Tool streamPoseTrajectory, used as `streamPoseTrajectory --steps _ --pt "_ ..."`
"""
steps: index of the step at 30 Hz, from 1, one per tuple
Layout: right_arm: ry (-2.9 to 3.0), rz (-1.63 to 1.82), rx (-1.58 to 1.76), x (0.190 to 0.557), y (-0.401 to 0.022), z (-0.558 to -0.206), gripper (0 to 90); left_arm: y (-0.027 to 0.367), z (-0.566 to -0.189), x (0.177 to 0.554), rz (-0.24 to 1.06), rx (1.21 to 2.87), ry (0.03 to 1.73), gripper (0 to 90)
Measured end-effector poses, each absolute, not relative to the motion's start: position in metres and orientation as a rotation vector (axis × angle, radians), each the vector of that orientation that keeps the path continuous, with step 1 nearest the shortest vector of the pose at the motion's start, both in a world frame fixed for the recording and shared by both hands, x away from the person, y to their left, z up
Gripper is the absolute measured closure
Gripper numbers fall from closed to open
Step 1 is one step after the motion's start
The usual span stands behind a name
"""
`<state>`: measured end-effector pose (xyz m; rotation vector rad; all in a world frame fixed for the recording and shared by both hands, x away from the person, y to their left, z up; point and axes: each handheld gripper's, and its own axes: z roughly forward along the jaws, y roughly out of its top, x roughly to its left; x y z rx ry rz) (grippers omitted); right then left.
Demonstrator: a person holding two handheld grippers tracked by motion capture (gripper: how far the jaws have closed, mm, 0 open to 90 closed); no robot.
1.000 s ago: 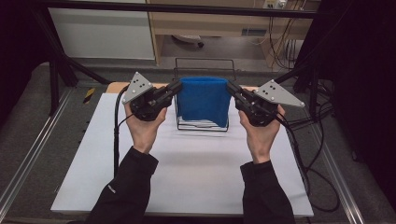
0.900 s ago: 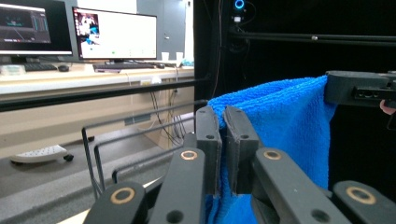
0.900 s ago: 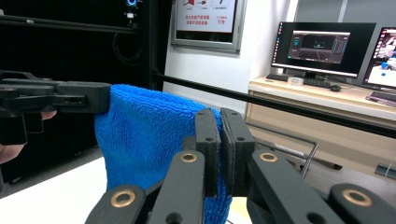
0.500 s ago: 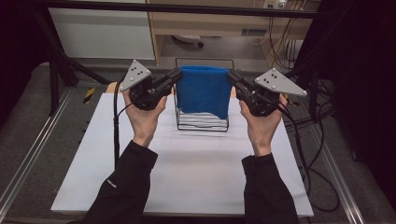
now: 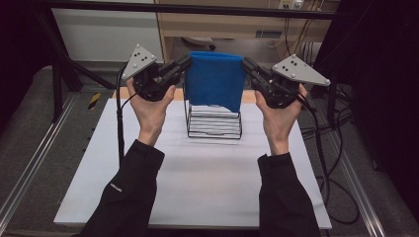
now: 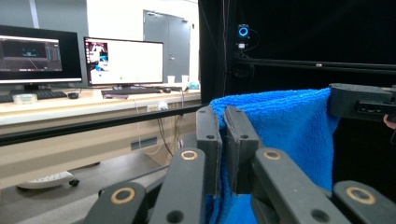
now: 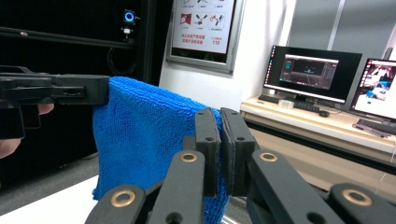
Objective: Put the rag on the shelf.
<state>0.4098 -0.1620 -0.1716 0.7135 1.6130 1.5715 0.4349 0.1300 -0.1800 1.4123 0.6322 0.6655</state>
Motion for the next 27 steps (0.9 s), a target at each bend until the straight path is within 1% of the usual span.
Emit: streamPoseTrajectory --steps 12,17,27 --pt "1.604 1.517 0.679 0.427 -0.164 -0.15 86.9 0.124 -0.159 0.451 0.695 1.41 0.632 85.1" --pt "1.591 1.53 0.69 0.437 -0.165 -0.146 86.9 0.123 -0.156 0.458 0.671 1.4 0.645 85.1" --pt "1.573 1.543 0.679 0.457 -0.163 -0.138 86.9 0.123 -0.145 0.474 0.701 1.377 0.65 85.1"
